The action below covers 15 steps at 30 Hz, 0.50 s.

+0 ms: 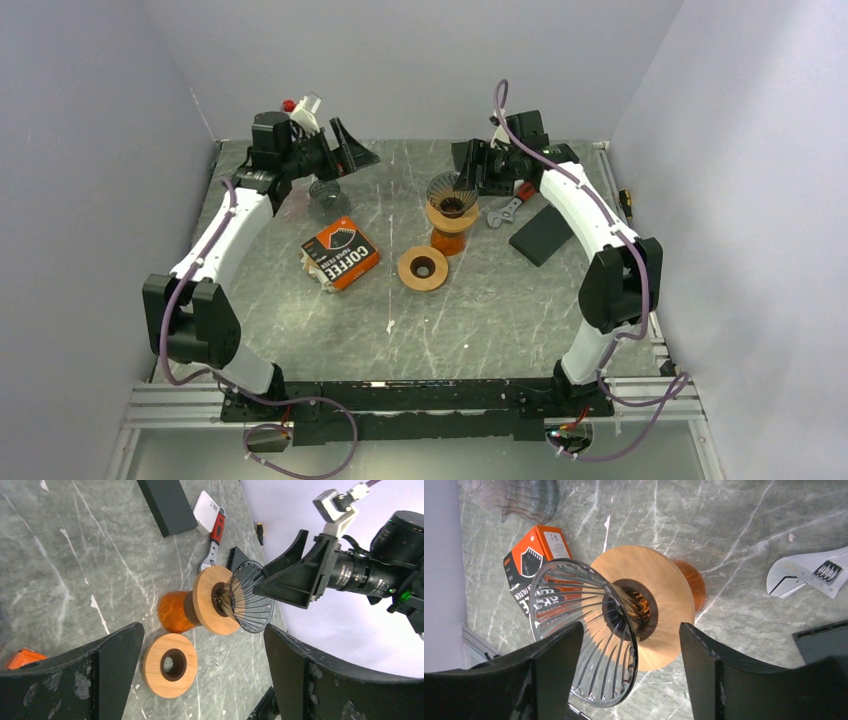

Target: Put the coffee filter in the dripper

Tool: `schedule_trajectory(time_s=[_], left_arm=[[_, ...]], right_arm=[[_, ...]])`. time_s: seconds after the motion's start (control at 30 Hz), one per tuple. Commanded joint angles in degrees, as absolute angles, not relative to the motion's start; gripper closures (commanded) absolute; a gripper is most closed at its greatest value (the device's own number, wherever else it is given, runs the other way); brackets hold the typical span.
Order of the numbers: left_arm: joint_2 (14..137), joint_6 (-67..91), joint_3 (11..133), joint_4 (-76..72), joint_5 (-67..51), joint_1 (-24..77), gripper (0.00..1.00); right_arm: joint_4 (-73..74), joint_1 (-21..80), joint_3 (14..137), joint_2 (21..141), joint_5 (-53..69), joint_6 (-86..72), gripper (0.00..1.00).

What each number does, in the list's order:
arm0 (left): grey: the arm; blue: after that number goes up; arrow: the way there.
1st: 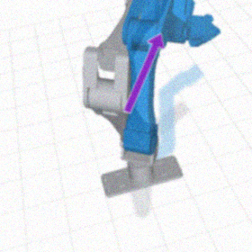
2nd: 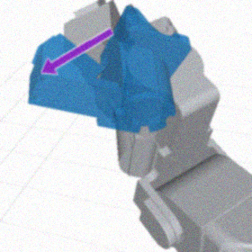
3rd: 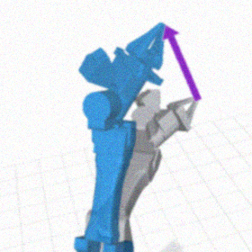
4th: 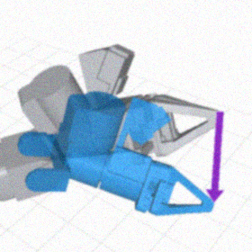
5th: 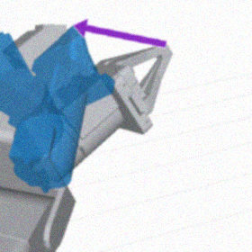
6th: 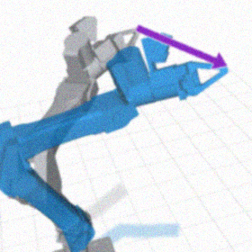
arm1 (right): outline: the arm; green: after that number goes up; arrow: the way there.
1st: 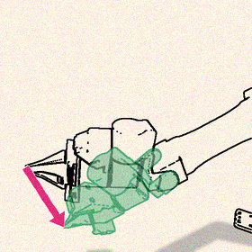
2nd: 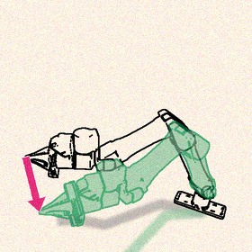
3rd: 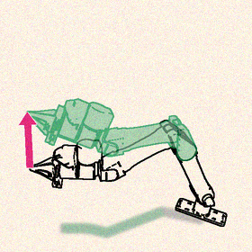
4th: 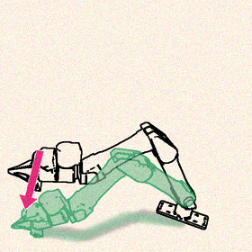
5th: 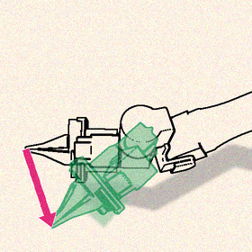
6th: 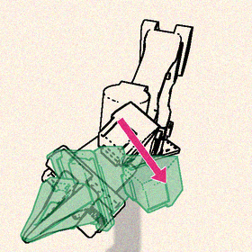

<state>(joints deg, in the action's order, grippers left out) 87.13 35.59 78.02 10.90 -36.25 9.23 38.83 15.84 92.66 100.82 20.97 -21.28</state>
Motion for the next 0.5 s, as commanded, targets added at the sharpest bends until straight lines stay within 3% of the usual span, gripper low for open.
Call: schedule_trajectory(time_s=[0.0,0.2,0.47], left_arm=[[90.8,40.0,79.7,9.2,-39.1,11.0,0.04],[96.6,42.5,83.0,9.6,-40.8,15.8,0.08],[104.6,44.5,87.7,9.9,-44.3,20.9,0.19]], right_arm=[[36.5,15.3,93.9,95.8,20.8,-21.5,0.22],[32.8,12.5,90.3,93.6,27.8,-24.3,0.18],[24.0,8.2,84.5,94.4,40.3,-31.1,0.22]])
